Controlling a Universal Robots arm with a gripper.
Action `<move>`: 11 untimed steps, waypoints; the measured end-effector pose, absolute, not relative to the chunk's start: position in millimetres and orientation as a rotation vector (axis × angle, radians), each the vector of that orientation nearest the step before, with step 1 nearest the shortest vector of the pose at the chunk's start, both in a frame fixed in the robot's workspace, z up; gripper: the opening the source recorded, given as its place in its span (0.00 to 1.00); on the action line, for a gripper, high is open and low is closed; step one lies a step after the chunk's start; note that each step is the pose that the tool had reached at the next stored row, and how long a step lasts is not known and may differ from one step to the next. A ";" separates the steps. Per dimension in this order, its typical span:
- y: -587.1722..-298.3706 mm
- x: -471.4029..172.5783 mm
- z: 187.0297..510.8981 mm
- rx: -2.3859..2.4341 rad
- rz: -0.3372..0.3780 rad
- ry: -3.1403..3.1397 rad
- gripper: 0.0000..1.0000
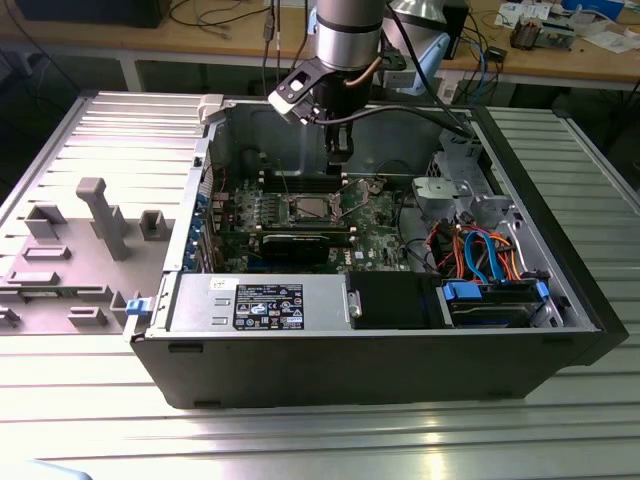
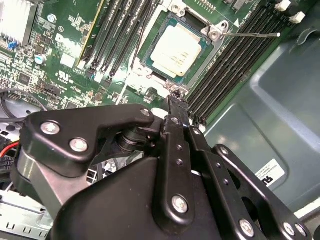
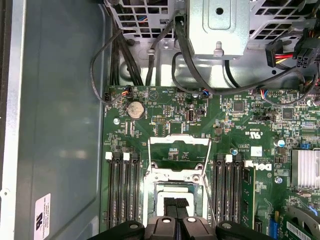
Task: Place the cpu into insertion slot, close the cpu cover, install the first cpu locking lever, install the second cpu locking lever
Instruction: 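Close the cpu cover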
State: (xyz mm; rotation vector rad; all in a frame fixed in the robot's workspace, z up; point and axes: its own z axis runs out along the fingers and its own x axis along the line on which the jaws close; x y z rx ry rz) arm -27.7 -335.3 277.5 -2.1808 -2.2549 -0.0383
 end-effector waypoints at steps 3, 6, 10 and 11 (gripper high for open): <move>-335.3 -27.7 277.5 -2.181 -0.038 -2.255 0.11; -335.3 -27.7 277.4 -2.181 -0.038 -2.255 0.11; -335.3 -27.7 277.4 -2.180 -0.038 -2.255 0.11; -335.3 -27.7 277.4 -2.180 -0.038 -2.255 0.11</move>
